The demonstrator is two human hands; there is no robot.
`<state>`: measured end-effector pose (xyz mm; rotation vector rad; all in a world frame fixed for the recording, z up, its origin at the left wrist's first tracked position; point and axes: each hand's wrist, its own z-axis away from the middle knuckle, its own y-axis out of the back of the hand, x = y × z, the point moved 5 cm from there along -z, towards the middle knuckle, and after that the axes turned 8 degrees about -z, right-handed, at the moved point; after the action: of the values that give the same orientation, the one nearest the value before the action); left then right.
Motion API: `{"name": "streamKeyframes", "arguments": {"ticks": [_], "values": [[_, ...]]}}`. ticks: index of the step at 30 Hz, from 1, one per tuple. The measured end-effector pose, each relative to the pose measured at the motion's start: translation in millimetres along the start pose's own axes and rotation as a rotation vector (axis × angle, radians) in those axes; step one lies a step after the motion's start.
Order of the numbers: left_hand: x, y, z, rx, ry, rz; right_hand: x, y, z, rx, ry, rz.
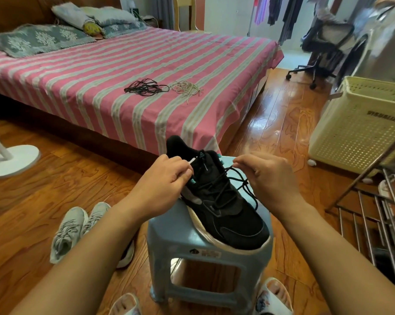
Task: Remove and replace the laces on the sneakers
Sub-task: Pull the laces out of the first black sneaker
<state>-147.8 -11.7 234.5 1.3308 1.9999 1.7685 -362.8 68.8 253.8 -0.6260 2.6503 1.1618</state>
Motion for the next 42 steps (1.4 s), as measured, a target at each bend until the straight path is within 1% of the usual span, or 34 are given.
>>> {"name": "streamKeyframes", "arguments": {"ticks": [1,3,7,8,9,10,11,13,14,15,16,17,18,20,21,23,24,25,26,27,29,31,32,33,36,38,40,42], "values": [[-3.3,2.9,1.0,0.013,0.004,0.003,8.1,5.2,0.8,0.049,-0.052,0.013],[-7.9,6.6,2.0,0.024,0.009,0.014,30.4,14.0,3.3,0.136,-0.230,0.034],[2.5,-0.4,0.1,0.018,-0.055,-0.085,55.7,2.1,8.9,0.172,-0.537,0.102],[2.7,-0.2,-0.2,0.032,-0.053,-0.115,55.0,0.8,6.8,0.202,-0.579,0.073],[1.1,1.1,0.1,0.052,-0.042,-0.137,49.4,2.1,2.7,0.238,-0.568,0.026],[-1.2,3.4,0.9,0.074,-0.026,-0.151,40.8,3.7,-2.5,0.252,-0.512,-0.045],[-3.6,5.7,2.1,0.095,-0.017,-0.150,30.0,2.9,-7.1,0.211,-0.432,-0.131],[-4.7,6.8,5.2,0.113,-0.048,-0.120,2.9,-8.2,-7.9,-0.022,-0.290,-0.286],[-3.9,5.9,7.4,0.106,-0.068,-0.101,-10.3,-15.7,-4.5,-0.156,-0.256,-0.332],[-4.5,5.1,9.8,0.096,-0.078,-0.083,-17.2,-21.4,-1.6,-0.251,-0.245,-0.363],[-7.0,5.1,12.3,0.081,-0.079,-0.073,-18.8,-21.8,-2.0,-0.280,-0.252,-0.379],[-10.0,6.1,15.1,0.068,-0.085,-0.081,-14.0,-18.7,-5.4,-0.234,-0.275,-0.374],[-12.4,8.2,17.9,0.071,-0.101,-0.109,-2.8,-12.6,-9.2,-0.129,-0.333,-0.358],[-11.6,14.2,22.2,0.120,-0.149,-0.161,26.8,-0.9,-12.2,0.118,-0.520,-0.304],[-8.8,15.9,21.7,0.144,-0.178,-0.168,37.5,-1.0,-10.0,0.195,-0.610,-0.295],[-4.7,13.1,16.2,0.131,-0.209,-0.145,46.6,-12.3,-7.2,0.265,-0.734,-0.380],[-7.0,11.1,13.6,0.110,-0.176,-0.093,45.9,-18.9,-7.8,0.264,-0.752,-0.449],[-11.2,9.8,11.7,0.091,-0.124,-0.015,40.8,-22.6,-9.2,0.229,-0.725,-0.484],[-15.5,9.3,11.2,0.079,-0.076,0.054,32.1,-23.8,-11.2,0.165,-0.647,-0.468],[-17.9,9.1,11.3,0.073,-0.044,0.093,19.5,-22.9,-12.1,0.093,-0.531,-0.389],[-16.0,7.5,11.0,0.069,-0.039,0.075,-10.9,-21.2,-8.1,-0.010,-0.252,-0.231],[-10.9,4.9,7.6,0.055,-0.051,0.038,-40.3,-29.9,3.1,-0.127,0.001,-0.214],[-9.6,3.6,6.2,0.046,-0.047,0.030,-51.6,-37.2,8.6,-0.174,0.075,-0.201],[-9.3,3.0,5.7,0.042,-0.039,0.031,-59.3,-43.8,11.3,-0.192,0.108,-0.175],[-13.9,2.3,7.9,0.043,-0.013,0.071,-64.3,-50.9,7.8,-0.137,0.106,-0.070],[-14.0,2.7,9.1,0.038,-0.001,0.087,-63.0,-52.4,7.6,-0.158,0.127,-0.040],[-10.2,3.3,8.2,0.064,0.015,0.071,-64.5,-52.6,9.0,-0.173,0.202,0.008],[-5.2,2.8,7.8,0.120,0.068,0.007,-71.2,-52.5,12.5,-0.118,0.276,0.060]]}}
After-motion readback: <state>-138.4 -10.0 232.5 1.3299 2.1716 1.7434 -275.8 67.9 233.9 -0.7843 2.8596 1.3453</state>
